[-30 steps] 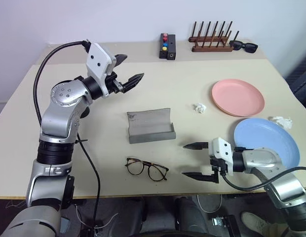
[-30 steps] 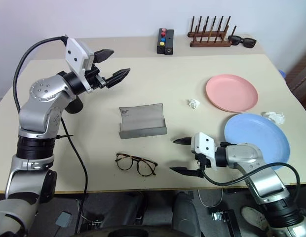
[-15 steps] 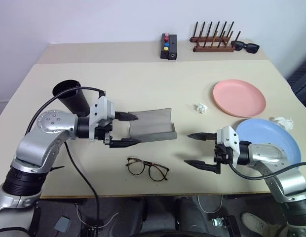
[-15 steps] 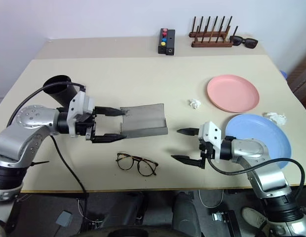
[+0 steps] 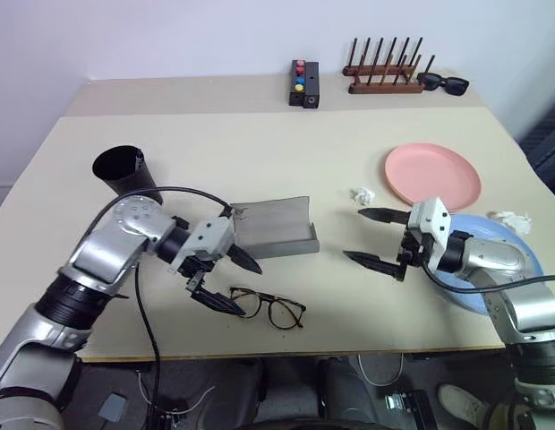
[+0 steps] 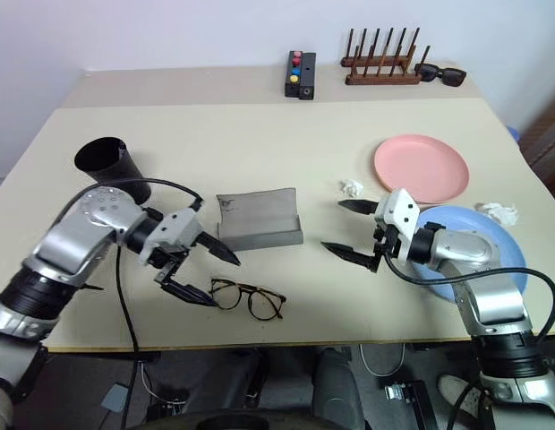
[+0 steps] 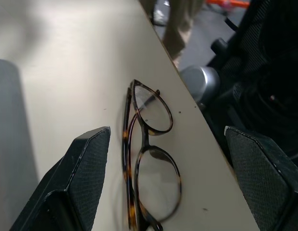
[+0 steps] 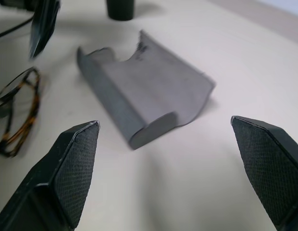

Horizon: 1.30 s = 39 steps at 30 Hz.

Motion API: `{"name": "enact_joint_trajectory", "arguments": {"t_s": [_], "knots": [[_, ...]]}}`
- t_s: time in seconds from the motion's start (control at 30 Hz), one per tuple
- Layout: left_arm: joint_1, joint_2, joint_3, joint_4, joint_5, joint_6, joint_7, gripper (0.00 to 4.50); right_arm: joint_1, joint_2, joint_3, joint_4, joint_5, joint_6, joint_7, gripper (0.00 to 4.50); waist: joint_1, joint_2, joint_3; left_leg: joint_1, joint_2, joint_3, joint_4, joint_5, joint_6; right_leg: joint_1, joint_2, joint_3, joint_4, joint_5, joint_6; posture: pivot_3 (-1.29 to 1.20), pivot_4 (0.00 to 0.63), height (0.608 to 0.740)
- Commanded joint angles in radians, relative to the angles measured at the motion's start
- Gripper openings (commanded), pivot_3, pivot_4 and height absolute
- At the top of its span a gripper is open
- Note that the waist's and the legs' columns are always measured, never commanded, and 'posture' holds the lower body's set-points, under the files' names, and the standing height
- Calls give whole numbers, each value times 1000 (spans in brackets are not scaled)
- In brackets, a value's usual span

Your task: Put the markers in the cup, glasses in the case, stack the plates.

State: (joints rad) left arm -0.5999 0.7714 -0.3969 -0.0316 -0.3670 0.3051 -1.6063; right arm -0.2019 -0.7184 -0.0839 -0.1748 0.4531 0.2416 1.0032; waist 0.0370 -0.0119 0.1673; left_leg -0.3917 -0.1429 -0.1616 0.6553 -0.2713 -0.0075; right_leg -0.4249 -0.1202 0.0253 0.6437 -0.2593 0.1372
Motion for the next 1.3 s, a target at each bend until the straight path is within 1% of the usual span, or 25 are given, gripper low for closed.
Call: {"name": "enact_joint_trajectory", "arguments": {"t_s": [0.03, 0.17, 0.23, 0.4, 0.57, 0.87, 0.9, 0.97, 1.13, 1.17, 1.3], "knots": [[-36, -35, -38, 64, 38, -55, -8, 3889, -14, 17, -62, -56, 43, 17, -49, 4500, 0, 0, 0, 0, 0, 0, 0, 0, 0, 0, 0, 0, 0, 0, 0, 0, 150, 740], [-33, -67, -68, 126, 80, -107, -8, 3889, 19, 11, -103, -92, 92, 55, -53, 4500, 0, 0, 0, 0, 0, 0, 0, 0, 0, 0, 0, 0, 0, 0, 0, 0, 150, 740], [-33, -85, -76, 159, 95, -128, -8, 3889, 64, -22, -118, -121, 112, 71, -12, 4500, 1, 0, 0, 0, 0, 0, 0, 0, 0, 0, 0, 0, 0, 0, 0, 0, 150, 740], [-48, -114, -81, 208, 111, -153, -8, 3889, 144, -80, -127, -129, 92, 44, 57, 4500, 0, 0, 0, 0, 0, 0, 0, 0, 0, 0, 0, 0, 0, 0, 0, 0, 150, 740], [-62, -137, -92, 231, 115, -169, -8, 3889, 141, -75, -129, -132, 89, 46, 38, 4500, -1, 0, 0, 0, 0, 0, 0, 0, 0, 0, 0, 0, 0, 0, 0, 0, 150, 740], [-83, -126, -132, 254, 105, -206, -8, 3889, 168, -71, -146, -133, 89, 19, 35, 4500, 0, 0, 0, 0, 0, 0, 1, 0, 0, 0, 0, 0, 0, 0, 0, 0, 150, 740], [-86, -124, -135, 256, 103, -209, -8, 3662, 170, -71, -147, -132, 90, 17, 34, 4500, 0, 0, 0, 0, 0, 0, 1, 0, 0, 0, 0, 0, 0, 0, 0, 0, 150, 740], [-91, -121, -140, 258, 98, -212, -8, 3010, 172, -70, -148, -124, 87, 10, 36, 4500, 0, 0, 0, 0, 0, 0, 1, 0, 0, 0, 0, 0, 0, 0, 0, 0, 150, 740], [-95, -115, -148, 249, 93, -221, -8, 446, 161, -61, -136, -102, 72, -4, 32, 4500, 0, 0, 0, 0, 0, 0, 1, 0, 0, 0, 0, 0, 0, 0, 0, 0, 150, 740], [-95, -114, -148, 246, 90, -221, -8, 29, 160, -59, -133, -98, 69, -8, 31, 4500, 2, 1, -1, 0, 0, 0, 1, 0, 0, 0, 0, 0, 0, 0, 0, 0, 150, 740], [-94, -104, -153, 233, 79, -224, -8, 29, 156, -54, -129, -85, 60, -18, 32, 4500, 3, 1, -1, 1, 0, 0, 2, 0, 1, 2, 0, 0, 0, 0, 0, 0, 150, 740]]}}
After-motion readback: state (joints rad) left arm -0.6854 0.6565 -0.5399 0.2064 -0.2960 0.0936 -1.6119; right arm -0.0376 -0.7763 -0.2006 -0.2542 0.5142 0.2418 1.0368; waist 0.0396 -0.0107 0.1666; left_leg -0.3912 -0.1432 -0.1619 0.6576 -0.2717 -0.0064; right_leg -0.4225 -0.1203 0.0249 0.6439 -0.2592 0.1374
